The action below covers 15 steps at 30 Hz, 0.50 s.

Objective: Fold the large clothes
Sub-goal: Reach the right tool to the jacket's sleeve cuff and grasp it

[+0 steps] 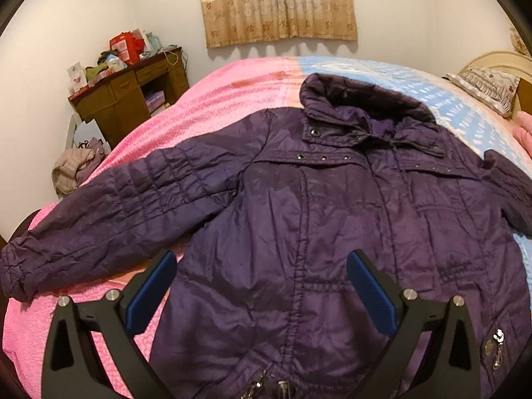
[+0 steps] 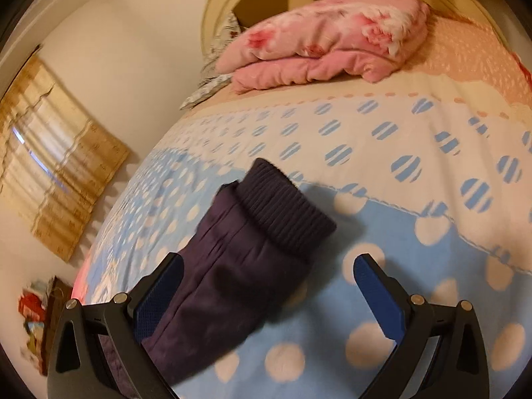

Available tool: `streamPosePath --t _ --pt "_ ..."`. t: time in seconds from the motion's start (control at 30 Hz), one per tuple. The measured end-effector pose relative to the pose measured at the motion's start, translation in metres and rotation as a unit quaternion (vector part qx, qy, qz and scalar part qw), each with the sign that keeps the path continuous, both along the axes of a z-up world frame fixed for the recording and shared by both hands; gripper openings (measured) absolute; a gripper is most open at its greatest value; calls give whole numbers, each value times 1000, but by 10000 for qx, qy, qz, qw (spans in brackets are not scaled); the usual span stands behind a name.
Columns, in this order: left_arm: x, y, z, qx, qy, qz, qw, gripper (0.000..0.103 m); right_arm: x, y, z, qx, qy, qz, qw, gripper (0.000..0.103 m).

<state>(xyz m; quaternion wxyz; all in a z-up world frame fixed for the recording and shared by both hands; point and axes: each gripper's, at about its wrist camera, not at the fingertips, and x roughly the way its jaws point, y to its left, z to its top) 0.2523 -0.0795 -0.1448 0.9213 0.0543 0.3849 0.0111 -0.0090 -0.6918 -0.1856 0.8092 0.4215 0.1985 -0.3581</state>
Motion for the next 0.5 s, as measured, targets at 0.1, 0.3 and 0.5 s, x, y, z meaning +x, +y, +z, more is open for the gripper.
streamPosePath --t 0.1,0.3,0.5 --pt "5 -1 -7 -14 109 38 9999 103 12 -12 -11 243 -157 176 9994 97" --pt "3 -3 -18 -105 248 39 9996 103 8 -12 -13 458 -492 421 9968 35" --pt "-7 0 -10 -279 187 -39 9994 103 -15 0 11 147 -661 359 9971 32"
